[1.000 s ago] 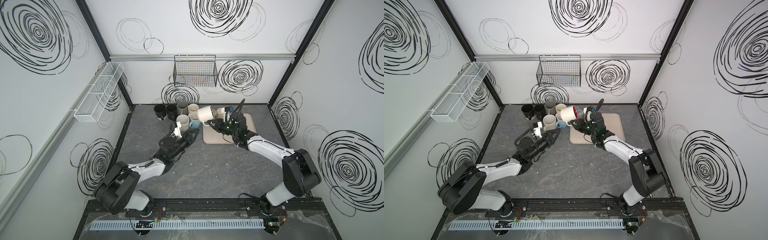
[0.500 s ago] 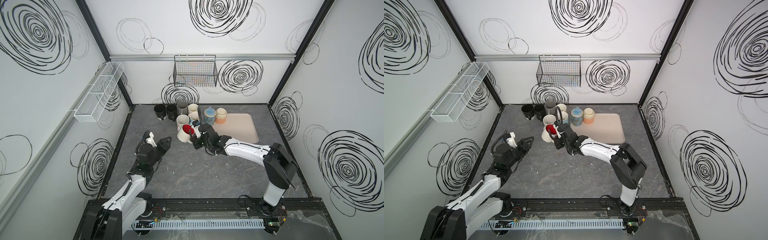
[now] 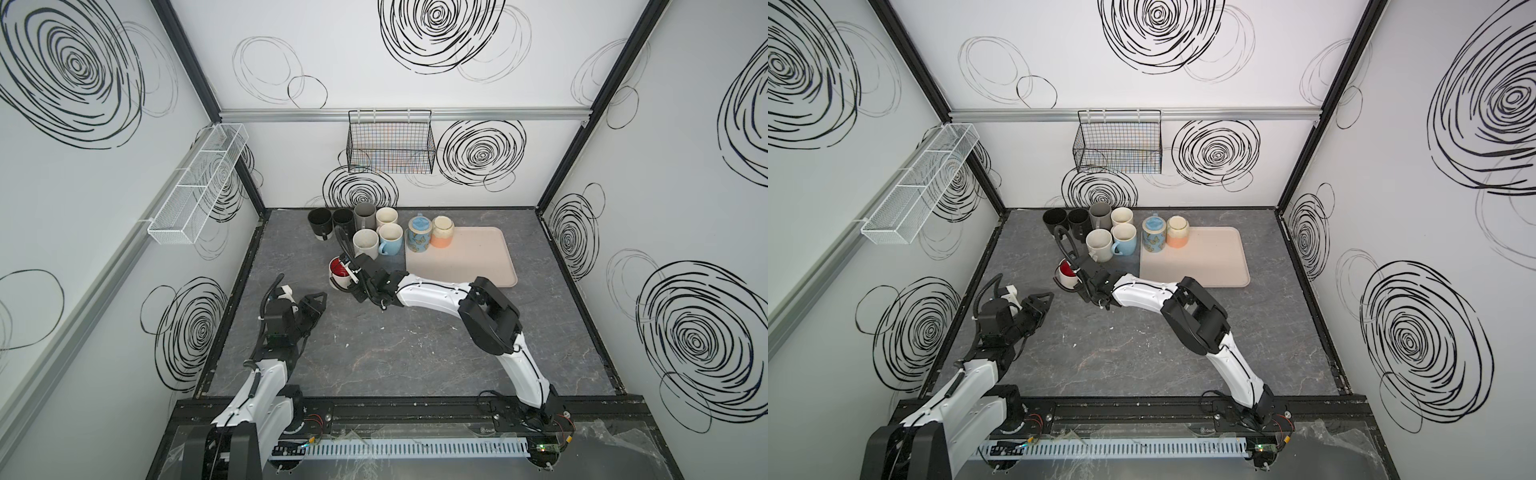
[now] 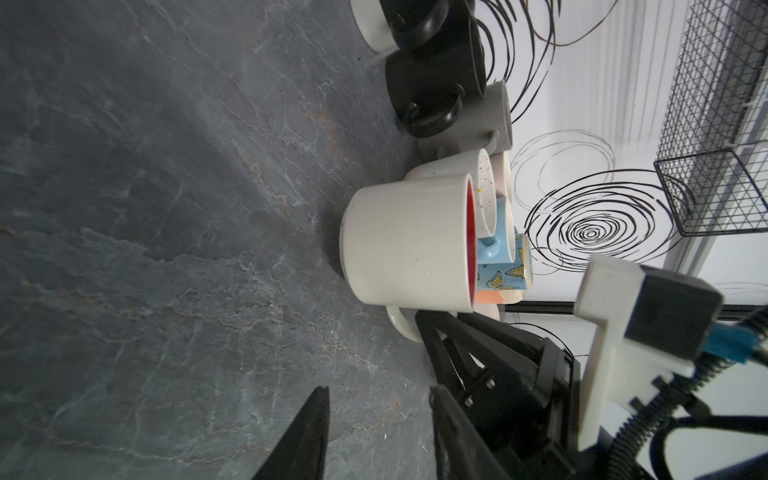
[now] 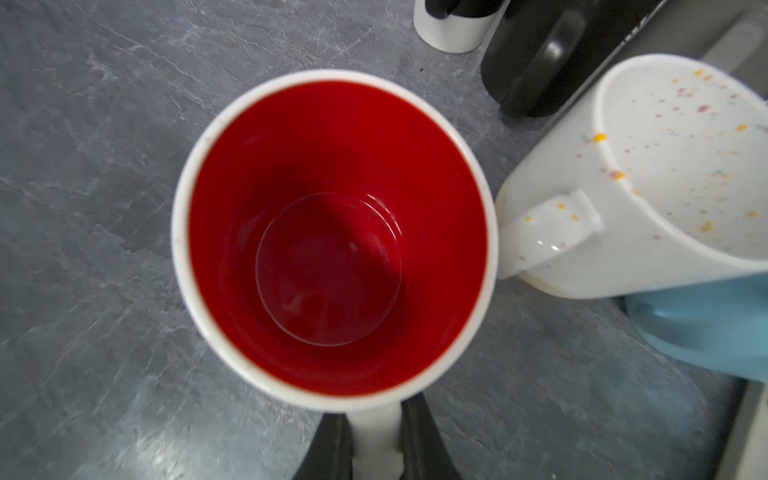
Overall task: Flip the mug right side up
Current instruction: 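Carry the red-lined mug upright to the mug cluster with the left gripper while right withdraws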
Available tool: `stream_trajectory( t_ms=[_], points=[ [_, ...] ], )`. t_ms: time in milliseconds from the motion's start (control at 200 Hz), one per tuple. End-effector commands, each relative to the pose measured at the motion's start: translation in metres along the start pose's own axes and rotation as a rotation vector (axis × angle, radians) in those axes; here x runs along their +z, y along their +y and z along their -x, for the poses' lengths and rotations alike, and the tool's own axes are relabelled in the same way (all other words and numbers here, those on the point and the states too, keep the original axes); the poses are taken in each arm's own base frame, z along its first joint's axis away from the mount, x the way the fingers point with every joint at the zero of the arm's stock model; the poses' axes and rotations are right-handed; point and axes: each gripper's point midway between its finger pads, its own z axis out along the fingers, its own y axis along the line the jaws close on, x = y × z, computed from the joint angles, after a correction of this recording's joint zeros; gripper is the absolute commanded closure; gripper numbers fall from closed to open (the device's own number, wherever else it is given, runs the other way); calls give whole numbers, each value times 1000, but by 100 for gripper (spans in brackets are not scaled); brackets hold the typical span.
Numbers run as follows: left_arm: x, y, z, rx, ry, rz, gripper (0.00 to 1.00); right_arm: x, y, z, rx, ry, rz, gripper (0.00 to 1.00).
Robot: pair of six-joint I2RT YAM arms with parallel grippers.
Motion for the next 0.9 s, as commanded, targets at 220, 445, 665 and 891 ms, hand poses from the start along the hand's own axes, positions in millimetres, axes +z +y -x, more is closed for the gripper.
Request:
stream_trajectory(
  t_ms=[220, 445, 665, 891],
  points=[
    [27, -22, 26, -6, -14, -85, 57, 24, -16, 45, 23, -71, -117, 100],
    [58, -29, 48, -8, -30, -86, 58, 35, -26, 49, 100, -62, -133, 91],
    [98, -36, 69, -24, -37, -115, 60, 30, -7, 56, 174, -71, 7, 67],
    [128, -38, 71, -21, -26, -107, 61, 19, 22, 66, 272, -108, 210, 58]
  ],
)
